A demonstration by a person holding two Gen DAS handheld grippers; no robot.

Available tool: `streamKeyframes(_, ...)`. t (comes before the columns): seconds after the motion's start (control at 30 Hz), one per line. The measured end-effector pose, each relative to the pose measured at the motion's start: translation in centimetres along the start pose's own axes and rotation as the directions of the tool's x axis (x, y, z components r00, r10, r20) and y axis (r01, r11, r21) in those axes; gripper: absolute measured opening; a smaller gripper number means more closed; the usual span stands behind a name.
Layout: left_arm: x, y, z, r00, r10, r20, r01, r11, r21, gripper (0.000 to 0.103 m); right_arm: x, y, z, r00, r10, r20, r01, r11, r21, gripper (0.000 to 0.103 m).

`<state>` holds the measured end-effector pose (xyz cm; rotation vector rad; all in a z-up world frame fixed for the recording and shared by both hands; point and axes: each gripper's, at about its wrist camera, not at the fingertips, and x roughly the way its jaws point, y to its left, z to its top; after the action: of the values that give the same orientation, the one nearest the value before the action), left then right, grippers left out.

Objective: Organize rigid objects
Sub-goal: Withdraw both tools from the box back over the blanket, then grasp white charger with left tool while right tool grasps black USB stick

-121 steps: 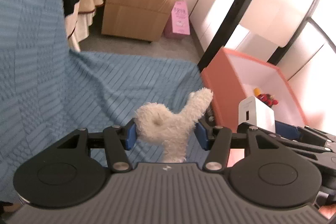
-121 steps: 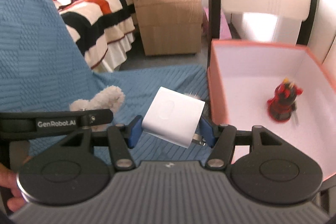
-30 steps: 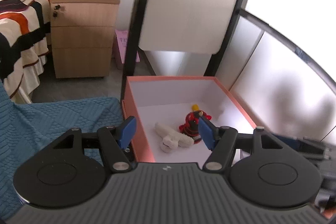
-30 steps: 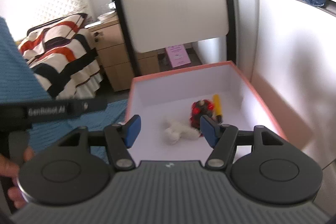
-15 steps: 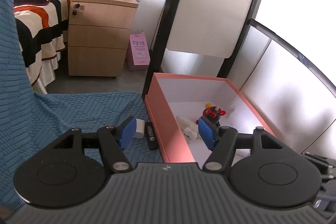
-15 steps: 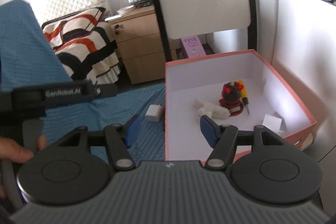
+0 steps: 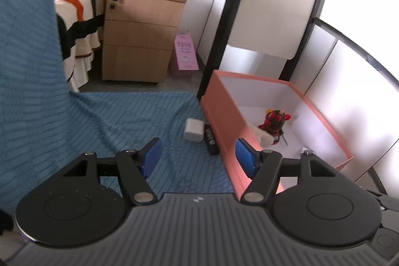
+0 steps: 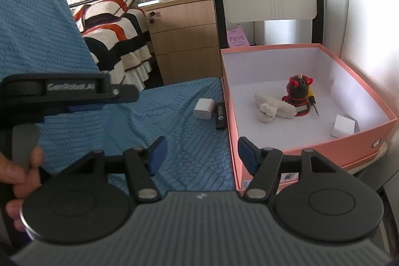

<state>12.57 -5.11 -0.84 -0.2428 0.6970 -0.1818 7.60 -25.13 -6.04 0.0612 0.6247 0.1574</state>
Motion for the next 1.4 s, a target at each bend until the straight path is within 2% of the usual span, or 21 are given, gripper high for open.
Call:
streamKeyframes(0.3,-2.2,2.7,-3.8,1.0,0.011,-0.014,-0.012,0.998,-0.068,0.07,0.0,0.4,-2.4,1.0,-0.01,-0.009,0.01,1.0,-0.002,0.065)
streamKeyframes(0.47,-3.2,3.2,-5.6,0.999,0.038,-0.008,-0.038,0.998,-0.056,0.07,-0.1,0.1,-3.3,1.0,-0.023,-0.015,0.023,1.0,0.013,0.065)
streamKeyframes(0.63,-2.9,4.9,-6.7,0.999,0.023,-0.027,-0.025,0.995,-0.1,0.07,-0.4,-0.1,-3.9,0.999,-0.043,-0.002,0.043,0.999,0.002,0.065)
streamKeyframes(0.73,-2.4,5.2,-6.7,1.0,0.024,-0.013,-0.025,0.997,-0.076,0.07,-0.1,-0.3,-4.4,0.998,-0.063,0.0,0.063,0.998,-0.011,0.065)
streamKeyframes(0.87,-0.2,5.5,-6.4,1.0,-0.006,-0.03,0.004,0.998,-0.057,0.07,0.6,-0.4,-4.7,0.997,-0.075,0.001,0.075,0.997,-0.017,0.065)
streamKeyframes(1.03,4.4,4.6,-5.7,0.996,-0.037,-0.075,0.043,0.997,0.071,0.07,2.0,0.2,-4.5,0.998,-0.067,0.019,0.068,0.995,-0.067,0.064)
streamKeyframes(1.2,7.9,4.1,-4.4,0.993,-0.06,-0.101,0.071,0.991,0.117,0.07,4.5,1.4,-3.9,0.996,-0.076,0.051,0.083,0.986,-0.147,0.063)
streamKeyframes(1.3,10.4,4.6,-3.6,0.991,-0.056,-0.118,0.069,0.991,0.112,0.07,6.3,2.1,-3.8,0.995,-0.079,0.065,0.09,0.977,-0.196,0.059)
streamKeyframes(1.4,12.9,6.1,-2.8,0.986,-0.076,-0.15,0.08,0.996,0.024,0.07,8.2,2.6,-3.9,0.995,-0.08,0.064,0.093,0.966,-0.242,0.052)
